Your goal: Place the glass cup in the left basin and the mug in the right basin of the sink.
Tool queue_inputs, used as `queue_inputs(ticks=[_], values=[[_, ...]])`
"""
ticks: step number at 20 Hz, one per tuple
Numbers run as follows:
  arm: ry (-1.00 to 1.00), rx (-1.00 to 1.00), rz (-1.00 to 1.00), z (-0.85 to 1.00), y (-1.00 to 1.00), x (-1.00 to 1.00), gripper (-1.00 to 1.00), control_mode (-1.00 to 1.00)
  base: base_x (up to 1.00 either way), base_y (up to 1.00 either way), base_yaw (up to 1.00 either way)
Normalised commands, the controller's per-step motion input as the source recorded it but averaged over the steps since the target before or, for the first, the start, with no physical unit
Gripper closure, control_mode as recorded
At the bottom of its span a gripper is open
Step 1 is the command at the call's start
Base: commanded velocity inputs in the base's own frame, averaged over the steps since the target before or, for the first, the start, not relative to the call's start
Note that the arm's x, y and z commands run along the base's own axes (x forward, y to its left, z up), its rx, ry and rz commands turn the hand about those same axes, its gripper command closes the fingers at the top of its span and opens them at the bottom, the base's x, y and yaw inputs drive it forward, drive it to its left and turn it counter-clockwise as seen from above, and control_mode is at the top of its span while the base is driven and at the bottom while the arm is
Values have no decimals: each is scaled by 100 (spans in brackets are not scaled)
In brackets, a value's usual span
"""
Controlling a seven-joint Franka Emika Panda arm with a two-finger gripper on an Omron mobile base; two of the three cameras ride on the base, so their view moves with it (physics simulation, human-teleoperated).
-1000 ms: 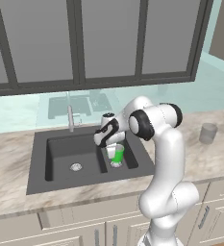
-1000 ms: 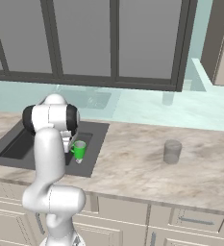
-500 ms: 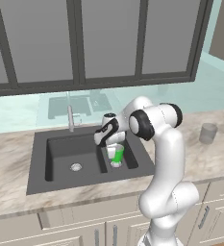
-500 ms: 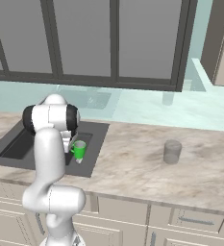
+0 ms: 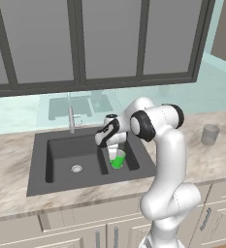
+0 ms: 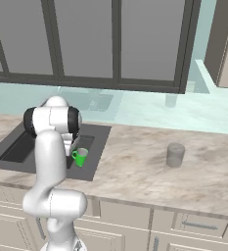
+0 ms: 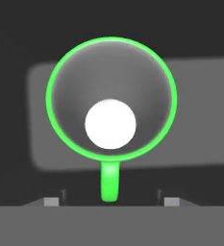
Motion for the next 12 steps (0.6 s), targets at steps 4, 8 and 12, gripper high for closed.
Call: queue_inputs(ticks=[4, 8, 12], values=[[6, 0, -11, 0, 0, 11, -100, -100, 0, 0, 0], [5, 0, -10, 7, 0, 11, -100, -100, 0, 0, 0], [5, -3, -7, 24, 0, 6, -100, -100, 0, 0, 0]])
